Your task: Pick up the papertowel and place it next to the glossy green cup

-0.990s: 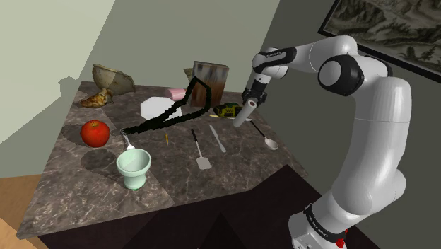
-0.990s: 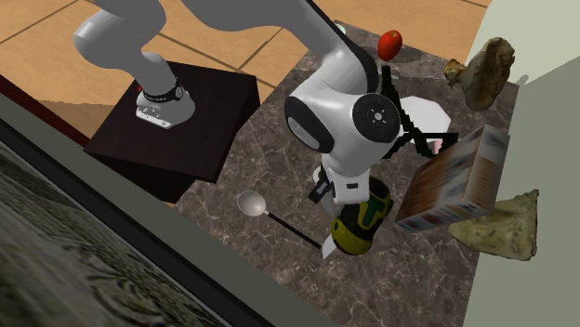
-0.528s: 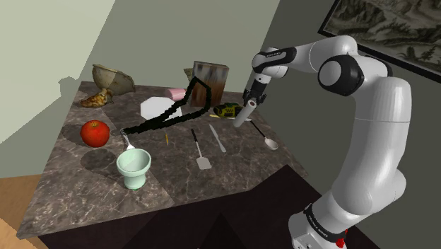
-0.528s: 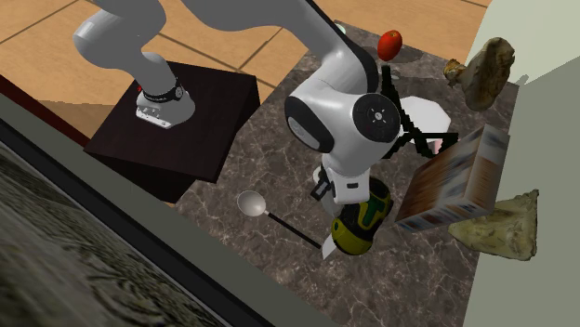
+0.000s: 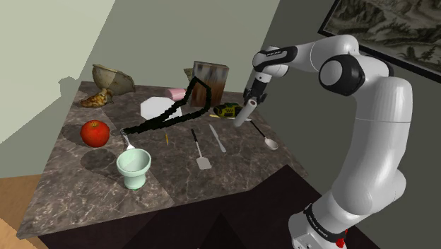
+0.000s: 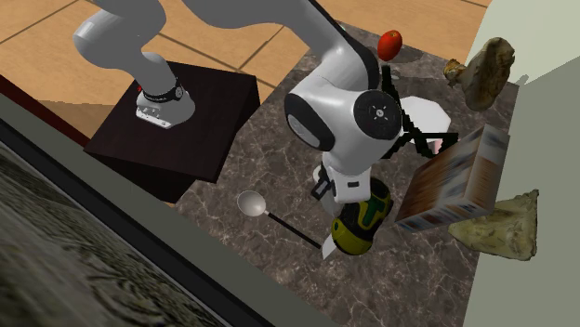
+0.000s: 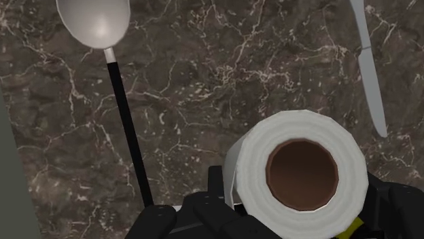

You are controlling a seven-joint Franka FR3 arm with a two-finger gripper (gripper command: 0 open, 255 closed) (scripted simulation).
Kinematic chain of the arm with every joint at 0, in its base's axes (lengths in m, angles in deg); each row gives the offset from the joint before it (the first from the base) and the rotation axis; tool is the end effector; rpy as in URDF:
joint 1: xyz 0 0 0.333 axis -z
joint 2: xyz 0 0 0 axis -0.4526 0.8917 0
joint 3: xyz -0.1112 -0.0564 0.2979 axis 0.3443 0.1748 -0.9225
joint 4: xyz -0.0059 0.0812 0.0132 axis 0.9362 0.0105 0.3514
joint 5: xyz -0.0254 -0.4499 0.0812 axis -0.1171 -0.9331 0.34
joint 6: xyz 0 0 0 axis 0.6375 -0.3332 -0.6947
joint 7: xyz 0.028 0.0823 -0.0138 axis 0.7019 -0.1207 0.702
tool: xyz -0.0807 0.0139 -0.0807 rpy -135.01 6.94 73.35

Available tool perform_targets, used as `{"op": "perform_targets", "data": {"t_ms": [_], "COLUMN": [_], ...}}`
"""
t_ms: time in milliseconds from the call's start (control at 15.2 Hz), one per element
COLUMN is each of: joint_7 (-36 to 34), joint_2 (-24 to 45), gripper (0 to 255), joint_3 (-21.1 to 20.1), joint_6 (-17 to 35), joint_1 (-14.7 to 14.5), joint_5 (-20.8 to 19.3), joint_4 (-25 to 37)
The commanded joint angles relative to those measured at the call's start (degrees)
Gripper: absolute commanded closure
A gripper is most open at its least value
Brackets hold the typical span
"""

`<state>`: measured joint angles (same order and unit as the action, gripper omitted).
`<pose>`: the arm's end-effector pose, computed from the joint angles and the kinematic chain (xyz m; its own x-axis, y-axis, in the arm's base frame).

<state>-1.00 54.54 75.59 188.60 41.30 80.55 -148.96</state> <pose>0.6836 -0.2812 0.2753 0.8903 -0.4383 -0.1234 -0.4489 -0.8904 -0.0755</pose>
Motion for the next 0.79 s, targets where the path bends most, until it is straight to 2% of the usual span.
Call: {"op": "perform_targets", "data": {"t_ms": [0, 726], "joint_7": [-0.2, -1.1], "joint_2": [-0.6, -3.6], "gripper": [255, 255], "joint_3": [0.1, 0.5], "joint_6": [-1.0, -7.9], "joint_1": [0.0, -0.1], "joint_5": [-0.2, -1.0], "joint_4": [0.5, 4.4]}}
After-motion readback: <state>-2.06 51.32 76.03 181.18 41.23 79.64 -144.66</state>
